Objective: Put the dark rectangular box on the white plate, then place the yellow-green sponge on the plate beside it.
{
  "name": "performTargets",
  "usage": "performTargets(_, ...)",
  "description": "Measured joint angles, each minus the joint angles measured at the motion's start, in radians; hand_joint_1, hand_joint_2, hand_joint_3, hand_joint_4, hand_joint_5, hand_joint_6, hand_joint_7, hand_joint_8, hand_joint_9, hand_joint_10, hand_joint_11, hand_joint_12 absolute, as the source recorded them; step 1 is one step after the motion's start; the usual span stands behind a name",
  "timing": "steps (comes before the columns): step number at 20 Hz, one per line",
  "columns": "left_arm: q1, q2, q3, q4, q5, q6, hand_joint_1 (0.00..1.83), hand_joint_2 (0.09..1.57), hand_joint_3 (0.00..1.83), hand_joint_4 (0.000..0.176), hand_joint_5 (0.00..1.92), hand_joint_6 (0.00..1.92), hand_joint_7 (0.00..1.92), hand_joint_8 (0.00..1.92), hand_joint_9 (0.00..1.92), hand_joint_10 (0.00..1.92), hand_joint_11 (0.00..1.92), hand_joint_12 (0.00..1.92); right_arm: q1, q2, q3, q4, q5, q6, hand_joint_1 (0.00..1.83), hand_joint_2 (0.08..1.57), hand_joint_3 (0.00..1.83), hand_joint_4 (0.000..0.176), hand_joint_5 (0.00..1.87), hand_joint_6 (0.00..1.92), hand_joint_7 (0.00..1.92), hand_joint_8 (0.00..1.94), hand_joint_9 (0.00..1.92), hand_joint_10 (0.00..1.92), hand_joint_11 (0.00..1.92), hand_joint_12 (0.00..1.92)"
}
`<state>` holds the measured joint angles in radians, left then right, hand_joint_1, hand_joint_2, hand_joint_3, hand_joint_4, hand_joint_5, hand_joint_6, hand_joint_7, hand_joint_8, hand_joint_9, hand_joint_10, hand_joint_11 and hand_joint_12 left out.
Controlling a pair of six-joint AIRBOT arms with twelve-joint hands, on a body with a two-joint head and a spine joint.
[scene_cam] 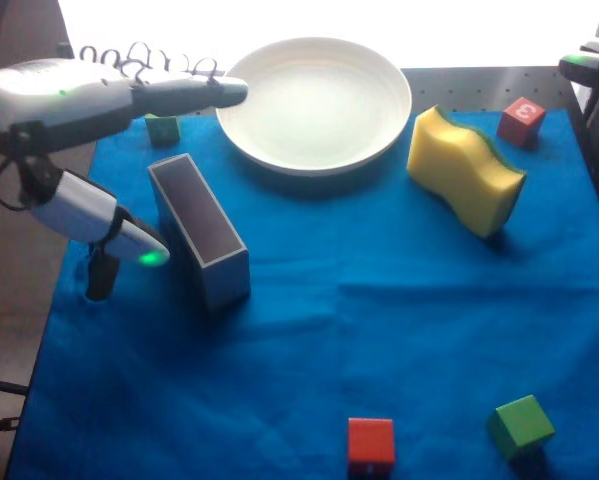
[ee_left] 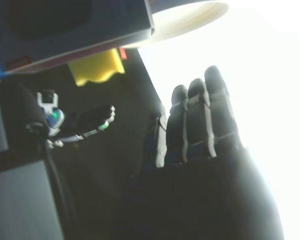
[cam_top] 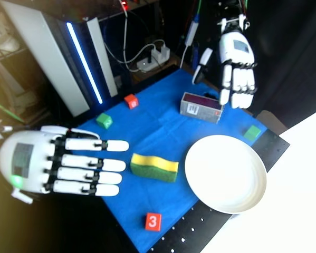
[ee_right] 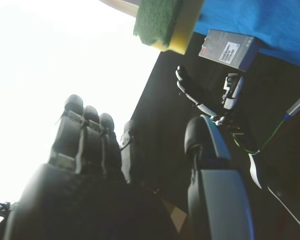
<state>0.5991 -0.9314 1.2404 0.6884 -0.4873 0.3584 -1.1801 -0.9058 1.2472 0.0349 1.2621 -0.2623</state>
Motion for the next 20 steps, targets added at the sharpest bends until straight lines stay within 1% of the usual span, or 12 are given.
performTargets(2,-0.01,-0.011,0.016,0.105,0.006,-0.094,0.97,0.79,0.0,0.027,0.09,0.0,0.18,0.0,0.24,0.0,0.0,0.75,0.0,0.0,0.003,-0.006,-0.007,0.003,0.94,1.15,0.0,0.083,0.24,0.01,0.13,0.01,0.1,0.0,0.11,0.06)
performTargets(3,-0.013,-0.013,0.021,0.148,0.02,-0.126,0.96,0.79,0.0,0.034,0.08,0.0,0.16,0.0,0.21,0.0,0.0,0.71,0.0,0.0,0.005,-0.006,-0.011,0.004,0.95,1.15,0.0,0.082,0.24,0.01,0.14,0.01,0.1,0.0,0.1,0.05)
performTargets(5,-0.029,-0.017,0.021,0.219,0.042,-0.151,0.95,0.81,0.0,0.069,0.11,0.01,0.18,0.01,0.21,0.0,0.0,0.67,0.0,0.0,0.005,-0.006,-0.014,0.007,0.91,1.14,0.0,0.077,0.22,0.0,0.13,0.0,0.1,0.0,0.11,0.05)
performTargets(7,-0.057,-0.032,0.026,0.301,0.047,-0.209,0.98,0.81,0.0,0.079,0.11,0.0,0.24,0.0,0.27,0.0,0.01,0.74,0.0,0.0,0.005,-0.015,-0.018,0.013,0.91,1.13,0.0,0.073,0.22,0.0,0.13,0.0,0.11,0.01,0.13,0.06)
performTargets(9,-0.075,-0.054,0.044,0.416,0.039,-0.305,1.02,0.82,0.0,0.056,0.16,0.0,0.27,0.0,0.31,0.0,0.04,0.79,0.0,0.0,0.006,-0.022,-0.02,0.016,0.9,1.14,0.0,0.073,0.21,0.0,0.12,0.0,0.11,0.0,0.13,0.06)
performTargets(11,-0.083,-0.069,0.055,0.473,0.037,-0.346,0.95,0.85,0.0,0.0,0.27,0.01,0.38,0.01,0.41,0.01,0.12,0.84,0.0,0.0,0.007,-0.02,-0.023,0.016,0.89,1.13,0.0,0.068,0.2,0.0,0.12,0.0,0.11,0.0,0.14,0.06)
performTargets(13,-0.091,-0.074,0.058,0.499,0.041,-0.351,0.97,0.88,0.0,0.0,0.37,0.01,0.45,0.01,0.47,0.01,0.17,0.85,0.0,0.0,0.008,-0.02,-0.026,0.018,0.89,1.13,0.0,0.058,0.19,0.0,0.11,0.0,0.11,0.0,0.14,0.06)
performTargets(15,-0.095,-0.077,0.06,0.501,0.045,-0.351,1.12,0.95,0.0,0.0,0.59,0.01,0.68,0.02,0.69,0.03,0.34,0.93,0.0,0.0,0.008,-0.024,-0.025,0.021,0.91,1.15,0.0,0.06,0.19,0.0,0.13,0.01,0.12,0.01,0.16,0.06)
performTargets(16,-0.095,-0.077,0.062,0.501,0.044,-0.352,1.2,1.04,0.0,0.0,0.79,0.03,0.9,0.04,0.89,0.08,0.49,1.02,0.0,0.0,0.008,-0.024,-0.026,0.022,0.9,1.15,0.0,0.059,0.18,0.0,0.13,0.0,0.13,0.01,0.16,0.06)
performTargets(17,-0.095,-0.079,0.067,0.501,0.045,-0.352,1.23,1.12,0.0,0.0,0.9,0.78,1.03,0.77,1.07,0.17,0.61,1.23,0.0,0.0,0.008,-0.024,-0.026,0.022,0.9,1.15,0.0,0.051,0.18,0.0,0.14,0.01,0.14,0.01,0.18,0.06)
performTargets(18,-0.095,-0.081,0.068,0.5,0.056,-0.351,1.22,1.12,0.0,0.0,0.96,0.9,0.99,1.01,1.13,0.44,0.75,1.34,0.0,0.0,0.008,-0.024,-0.026,0.022,0.87,1.15,0.0,0.051,0.18,0.0,0.13,0.0,0.14,0.01,0.17,0.06)
performTargets(20,-0.095,-0.081,0.072,0.493,0.059,-0.354,1.23,1.1,0.0,0.0,1.03,0.83,1.0,1.06,1.13,0.7,0.9,1.35,0.0,0.0,0.008,-0.024,-0.026,0.023,0.87,1.14,0.0,0.066,0.17,0.0,0.12,0.0,0.13,0.0,0.17,0.06)
